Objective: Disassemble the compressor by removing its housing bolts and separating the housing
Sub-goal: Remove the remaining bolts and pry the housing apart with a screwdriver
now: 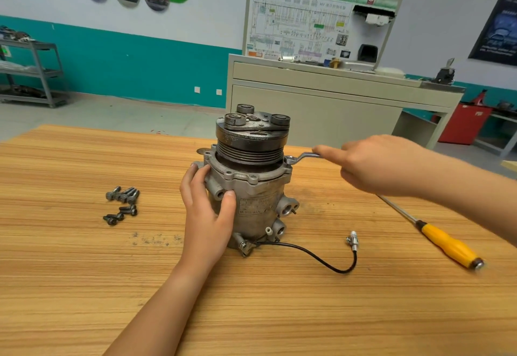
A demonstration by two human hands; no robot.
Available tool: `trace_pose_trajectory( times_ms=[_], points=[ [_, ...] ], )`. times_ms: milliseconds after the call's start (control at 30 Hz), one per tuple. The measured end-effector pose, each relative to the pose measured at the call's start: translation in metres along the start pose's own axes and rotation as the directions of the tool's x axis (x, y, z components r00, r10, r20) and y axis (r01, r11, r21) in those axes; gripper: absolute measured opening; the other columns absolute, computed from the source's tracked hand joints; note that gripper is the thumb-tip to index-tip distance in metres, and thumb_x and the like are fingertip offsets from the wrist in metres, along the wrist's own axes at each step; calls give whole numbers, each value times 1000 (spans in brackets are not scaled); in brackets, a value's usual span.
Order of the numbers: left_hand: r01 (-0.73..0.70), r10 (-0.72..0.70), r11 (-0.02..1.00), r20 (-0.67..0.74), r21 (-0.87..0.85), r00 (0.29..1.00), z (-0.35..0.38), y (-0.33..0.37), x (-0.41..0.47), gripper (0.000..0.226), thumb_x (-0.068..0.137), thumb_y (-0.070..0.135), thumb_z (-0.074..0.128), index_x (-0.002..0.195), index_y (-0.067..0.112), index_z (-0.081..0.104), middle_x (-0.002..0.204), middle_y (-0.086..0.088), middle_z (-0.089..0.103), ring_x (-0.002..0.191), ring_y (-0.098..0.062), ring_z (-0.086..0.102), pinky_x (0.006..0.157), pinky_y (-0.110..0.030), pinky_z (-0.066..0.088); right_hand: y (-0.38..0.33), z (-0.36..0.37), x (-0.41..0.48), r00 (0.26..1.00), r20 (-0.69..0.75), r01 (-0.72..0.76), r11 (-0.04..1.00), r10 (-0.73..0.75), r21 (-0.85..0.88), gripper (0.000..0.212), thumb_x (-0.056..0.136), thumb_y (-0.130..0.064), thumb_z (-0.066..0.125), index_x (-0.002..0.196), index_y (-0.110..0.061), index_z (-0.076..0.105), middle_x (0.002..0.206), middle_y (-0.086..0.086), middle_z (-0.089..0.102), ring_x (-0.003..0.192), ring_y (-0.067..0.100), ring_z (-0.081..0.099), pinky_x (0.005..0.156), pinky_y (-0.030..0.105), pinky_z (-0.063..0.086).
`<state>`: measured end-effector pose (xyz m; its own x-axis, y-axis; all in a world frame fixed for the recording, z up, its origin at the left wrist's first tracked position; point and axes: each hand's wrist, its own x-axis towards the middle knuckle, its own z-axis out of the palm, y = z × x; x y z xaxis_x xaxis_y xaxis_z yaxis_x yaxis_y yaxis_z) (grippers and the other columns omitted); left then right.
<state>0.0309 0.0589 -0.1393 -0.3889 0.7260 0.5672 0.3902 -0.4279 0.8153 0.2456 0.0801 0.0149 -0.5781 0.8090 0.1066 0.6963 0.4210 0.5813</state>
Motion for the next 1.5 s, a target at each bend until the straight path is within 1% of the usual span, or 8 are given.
trace_pose_trajectory(
  times_ms=[100, 233, 367, 533, 733, 933, 1100, 1500],
  points=[
    [-5, 5, 1000, -10, 24, 1000, 0, -2, 1, 48, 92, 13, 52, 136, 14, 33, 148, -3, 19, 119, 18, 17, 85, 11, 13, 20, 17, 19, 997, -69, 40, 999, -42, -29, 55, 95, -8, 35, 142, -31, 17, 78, -4, 44, 56, 12, 44, 47, 24, 36],
    [-4, 5, 999, -3, 37, 1000, 0, -1, 0, 48, 92, 14, 51, 137, 16, 33, 148, -2, 19, 119, 16, 17, 84, 11, 15, 22, 45, 45, 944, -318, 87, 996, -85, -9, 46, 84, 11, 50, 126, -9, 50, 96, 13, 67, 85, 30, 64, 99, 52, 36],
    [-12, 12, 999, 2, 44, 1000, -1, -3, 0, 48, 92, 21, 51, 137, 16, 33, 148, -1, 20, 116, 28, 16, 84, 11, 15, -3, 68, 69, 793, -609, 103, 980, 24, 172, 26, 70, 19, 64, 92, 5, 68, 89, 20, 70, 85, 34, 68, 91, 68, 36],
    [-4, 3, 999, 4, 40, 1000, -1, -1, 0, 58, 83, 33, 45, 137, 16, 33, 148, -2, 21, 114, 34, 11, 85, 11, 14, -23, 72, 81, 736, -649, 139, 895, 192, 423, 30, 80, 9, 55, 109, 6, 62, 97, 20, 68, 91, 33, 66, 93, 58, 39],
    [-14, 14, 1000, -10, 21, 1000, 1, -2, -1, 57, 84, 30, 45, 137, 12, 34, 148, -6, 22, 114, 34, 12, 87, 10, 15, -27, 74, 31, 668, -612, 94, 768, 423, 634, 43, 91, -5, 46, 132, 6, 41, 91, 22, 65, 66, 36, 61, 56, 33, 46],
    [-2, 2, 1000, -10, 25, 1000, 0, -4, -1, 46, 93, 13, 51, 137, 16, 35, 148, -3, 22, 113, 36, 11, 85, 11, 14, -24, 54, -20, 726, -636, 30, 913, 260, 407, 32, 92, -13, 48, 116, 2, 60, 84, 15, 69, 53, 32, 62, 39, 36, 50],
    [-2, 3, 1000, -10, 27, 1000, 0, -4, -1, 47, 93, 13, 50, 137, 15, 34, 148, -2, 21, 113, 34, 12, 86, 11, 14, -24, 36, -35, 914, -321, -158, 946, 248, 282, 38, 97, -23, 36, 135, -23, 41, 96, 2, 66, 74, 28, 63, 58, 37, 52],
    [1, -1, 1000, -10, 12, 1000, 0, -5, -1, 47, 94, 18, 51, 137, 18, 34, 146, 5, 20, 120, 23, 17, 87, 11, 16, -37, 8, -26, 962, -177, -181, 971, 208, 158, 41, 96, -11, 37, 136, -22, 35, 72, -5, 41, 59, 16, 43, 41, 24, 31]
  ],
)
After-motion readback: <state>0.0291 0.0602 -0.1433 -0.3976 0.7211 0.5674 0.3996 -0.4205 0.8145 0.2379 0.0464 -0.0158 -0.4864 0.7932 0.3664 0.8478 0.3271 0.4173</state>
